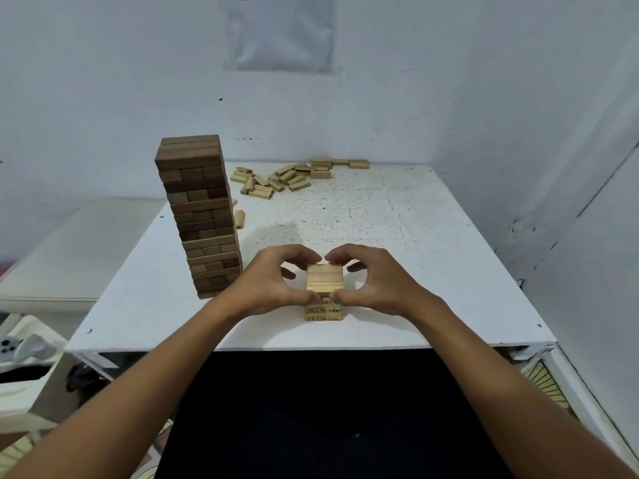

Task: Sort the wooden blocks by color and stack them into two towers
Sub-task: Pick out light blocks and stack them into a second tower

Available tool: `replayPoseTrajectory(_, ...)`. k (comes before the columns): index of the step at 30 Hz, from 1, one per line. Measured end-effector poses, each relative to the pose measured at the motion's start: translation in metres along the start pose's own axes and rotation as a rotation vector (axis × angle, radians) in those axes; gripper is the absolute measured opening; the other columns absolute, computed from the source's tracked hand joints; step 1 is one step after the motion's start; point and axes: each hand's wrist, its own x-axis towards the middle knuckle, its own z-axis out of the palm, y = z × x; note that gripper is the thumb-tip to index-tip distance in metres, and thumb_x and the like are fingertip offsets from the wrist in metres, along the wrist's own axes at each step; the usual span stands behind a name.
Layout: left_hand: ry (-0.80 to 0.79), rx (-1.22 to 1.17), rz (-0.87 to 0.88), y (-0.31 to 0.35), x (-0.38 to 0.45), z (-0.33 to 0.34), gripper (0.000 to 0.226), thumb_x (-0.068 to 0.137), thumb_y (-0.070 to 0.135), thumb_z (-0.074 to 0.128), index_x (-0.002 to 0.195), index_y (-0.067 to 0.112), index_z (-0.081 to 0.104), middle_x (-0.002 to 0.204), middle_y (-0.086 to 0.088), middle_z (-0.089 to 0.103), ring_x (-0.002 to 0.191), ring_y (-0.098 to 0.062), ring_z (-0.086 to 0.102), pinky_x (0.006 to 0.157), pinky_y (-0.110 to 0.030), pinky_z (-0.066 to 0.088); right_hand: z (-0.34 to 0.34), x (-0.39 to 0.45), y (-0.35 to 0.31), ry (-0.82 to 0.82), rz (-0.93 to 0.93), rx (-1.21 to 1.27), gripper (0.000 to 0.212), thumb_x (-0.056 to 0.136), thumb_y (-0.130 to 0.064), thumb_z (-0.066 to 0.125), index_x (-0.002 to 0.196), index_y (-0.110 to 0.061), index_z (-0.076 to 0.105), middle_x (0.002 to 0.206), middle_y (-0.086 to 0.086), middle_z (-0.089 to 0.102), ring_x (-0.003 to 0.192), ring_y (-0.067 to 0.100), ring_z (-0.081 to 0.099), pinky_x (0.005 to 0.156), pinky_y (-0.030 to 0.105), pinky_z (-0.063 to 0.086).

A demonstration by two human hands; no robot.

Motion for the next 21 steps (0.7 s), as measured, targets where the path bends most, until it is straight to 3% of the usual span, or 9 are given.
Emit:
replayPoseTrajectory(9,0.005,-0.036,-0.011,-0.0037,-0.0009,0.0004,0.063,0.048,0.047,0.077,0.108,0.029,0.066,0.103,0.012,0.069,0.101,-0.001,0.061,0.087,-0.03,0.052,0.0018,-0.0004,-0.0012,-0.018,0.009,-0.001,0.05,0.063,-0.026,0.077,0.112,-0.025,0.064,0.11,-0.009,0.066,0.106,0.002,0.058,0.092,0.029,0.05)
replayPoseTrajectory(16,0.002,-0.062,-0.015,-0.0049,-0.003,0.0011,0.068,0.048,0.048,0.079,0.111,0.026,0.067,0.106,0.013,0.068,0.102,0.001,0.059,0.087,-0.025,0.052,0.0014,-0.0008,0.0014,-0.026,0.006,-0.007,0.053,0.068,-0.016,0.083,0.116,-0.025,0.063,0.111,-0.01,0.066,0.107,0.002,0.057,0.093,0.031,0.049)
replayPoseTrajectory(21,0.02,-0.075,-0.007,-0.0065,-0.0054,0.0018,0.074,0.047,0.048,0.082,0.116,0.031,0.061,0.112,0.014,0.065,0.106,0.001,0.058,0.087,-0.024,0.052,0.0004,-0.0028,0.0015,-0.012,-0.007,-0.008,0.061,0.068,-0.02,0.084,0.122,-0.031,0.058,0.117,-0.012,0.061,0.107,0.001,0.055,0.09,0.026,0.048)
